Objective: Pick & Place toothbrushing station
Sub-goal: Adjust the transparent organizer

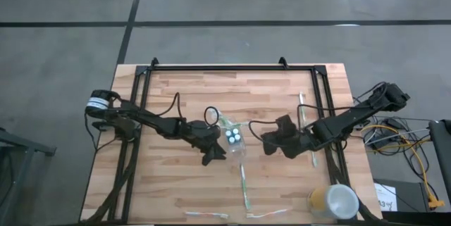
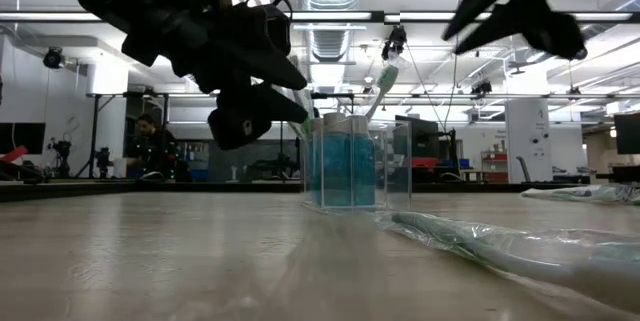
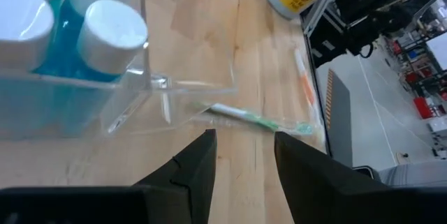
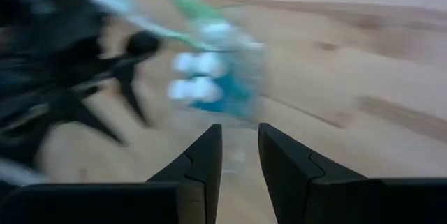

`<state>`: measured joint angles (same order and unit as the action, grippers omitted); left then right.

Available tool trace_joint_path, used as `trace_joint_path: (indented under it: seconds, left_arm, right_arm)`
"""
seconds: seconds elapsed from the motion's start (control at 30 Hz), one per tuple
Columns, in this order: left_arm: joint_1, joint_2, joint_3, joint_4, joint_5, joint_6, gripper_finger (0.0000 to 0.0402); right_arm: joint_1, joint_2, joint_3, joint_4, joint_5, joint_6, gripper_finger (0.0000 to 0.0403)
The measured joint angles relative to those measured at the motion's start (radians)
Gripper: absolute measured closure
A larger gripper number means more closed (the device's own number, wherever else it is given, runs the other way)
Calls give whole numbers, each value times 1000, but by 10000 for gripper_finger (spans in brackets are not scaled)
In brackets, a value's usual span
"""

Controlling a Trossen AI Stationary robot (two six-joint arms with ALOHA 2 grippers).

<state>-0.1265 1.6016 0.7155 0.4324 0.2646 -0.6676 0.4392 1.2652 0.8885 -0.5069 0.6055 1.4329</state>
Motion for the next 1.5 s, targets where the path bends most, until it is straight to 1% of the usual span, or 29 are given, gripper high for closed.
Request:
trace_joint_path:
  seconds: [0.07,0.13,0.2,0.3,0.37,0.47,0.57,0.67,0.77,0.97,1.1,1.3,1.5]
  left_arm:
    - [0,0,0,-10,0,-5,252]
    - [0,0,0,-21,2,-10,252]
    - [-1,0,0,-19,7,-12,252]
    - [-1,0,1,-18,7,-13,252]
    - [-1,0,1,-17,7,-13,252]
    - [-1,0,1,-18,6,-13,252]
    - [1,0,1,-18,3,-13,252]
    - [0,0,2,-18,-8,-13,252]
    - [0,0,2,-18,-22,-16,252]
    - [2,0,2,-24,-49,-16,252]
    - [2,0,2,-24,-64,-18,252]
    - [2,0,2,-25,-65,-18,252]
    - [0,0,2,-30,-64,-22,252]
  right_arm:
    - [-2,-15,-64,159,0,-58,312]
    - [-4,-35,-123,253,0,-71,312]
    - [-7,-53,-176,289,6,-48,312]
    - [-11,-78,-248,295,34,26,312]
    - [-12,-92,-293,349,48,46,312]
    - [-15,-99,-361,524,48,18,312]
    - [-18,-80,-423,760,48,-64,312]
    - [-18,-45,-456,893,48,-113,312]
    - [-18,-11,-470,900,43,-72,312]
    - [-22,100,-460,906,-45,27,312]
    - [-25,184,-416,910,-85,57,312]
    - [-34,304,-313,915,-142,48,312]
    - [-45,387,-246,908,-147,46,312]
